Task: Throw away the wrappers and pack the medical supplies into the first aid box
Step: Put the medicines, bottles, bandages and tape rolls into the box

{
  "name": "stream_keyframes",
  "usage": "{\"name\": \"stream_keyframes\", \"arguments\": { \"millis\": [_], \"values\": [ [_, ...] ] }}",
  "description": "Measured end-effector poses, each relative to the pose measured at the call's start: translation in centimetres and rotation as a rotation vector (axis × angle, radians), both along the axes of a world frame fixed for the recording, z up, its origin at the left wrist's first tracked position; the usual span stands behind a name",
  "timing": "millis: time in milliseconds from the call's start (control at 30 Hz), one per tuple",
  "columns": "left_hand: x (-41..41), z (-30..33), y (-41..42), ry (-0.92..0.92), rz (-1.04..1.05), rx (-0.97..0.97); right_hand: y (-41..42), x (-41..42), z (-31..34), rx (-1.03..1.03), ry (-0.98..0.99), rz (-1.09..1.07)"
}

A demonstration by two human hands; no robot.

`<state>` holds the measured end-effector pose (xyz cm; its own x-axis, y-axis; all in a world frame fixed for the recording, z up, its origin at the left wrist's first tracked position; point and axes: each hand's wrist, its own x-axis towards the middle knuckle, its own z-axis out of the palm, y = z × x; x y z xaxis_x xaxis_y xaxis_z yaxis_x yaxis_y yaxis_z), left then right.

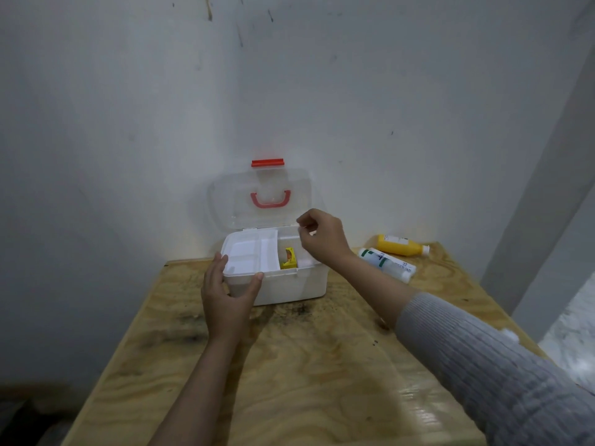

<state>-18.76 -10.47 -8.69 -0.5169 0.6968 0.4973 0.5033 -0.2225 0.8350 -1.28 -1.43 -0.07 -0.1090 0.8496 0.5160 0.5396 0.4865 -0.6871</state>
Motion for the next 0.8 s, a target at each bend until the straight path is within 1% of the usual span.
{"name": "stream_keyframes", "arguments": {
  "millis": [100, 200, 333, 400, 500, 567, 667, 800],
  "values": [
    [-0.1, -0.1, 0.1, 0.009, -0.003, 0.01, -0.7, 3.0, 0.4, 0.098, -0.053, -0.005],
    [-0.2, -0.2, 0.2, 0.002, -0.006, 0.016, -1.2, 7.5, 0.4, 0.125, -0.151, -0.046],
    [-0.4, -0.7, 0.4, 0.003, 0.0, 0.009, -1.7, 13.5, -0.6, 0.001, -0.324, -0.155],
    [-0.5, -0.9, 0.5, -0.005, 0.003, 0.011, -1.9, 15.9, -1.7, -0.084, -0.361, -0.237],
    [-0.3, -0.9, 0.6, 0.002, 0.005, 0.014, -2.1, 18.2, -3.6, -0.154, -0.401, -0.311],
    [-0.2, -0.8, 0.6, 0.005, 0.006, 0.014, -2.3, 18.8, -4.7, -0.202, -0.417, -0.318],
    [-0.3, -0.8, 0.6, 0.012, 0.003, 0.023, -2.6, 18.3, -6.1, -0.268, -0.387, -0.332],
    [-0.4, -0.9, 0.6, 0.004, 0.001, 0.016, -2.6, 17.5, -7.2, -0.229, -0.308, -0.363]
  ]
}}
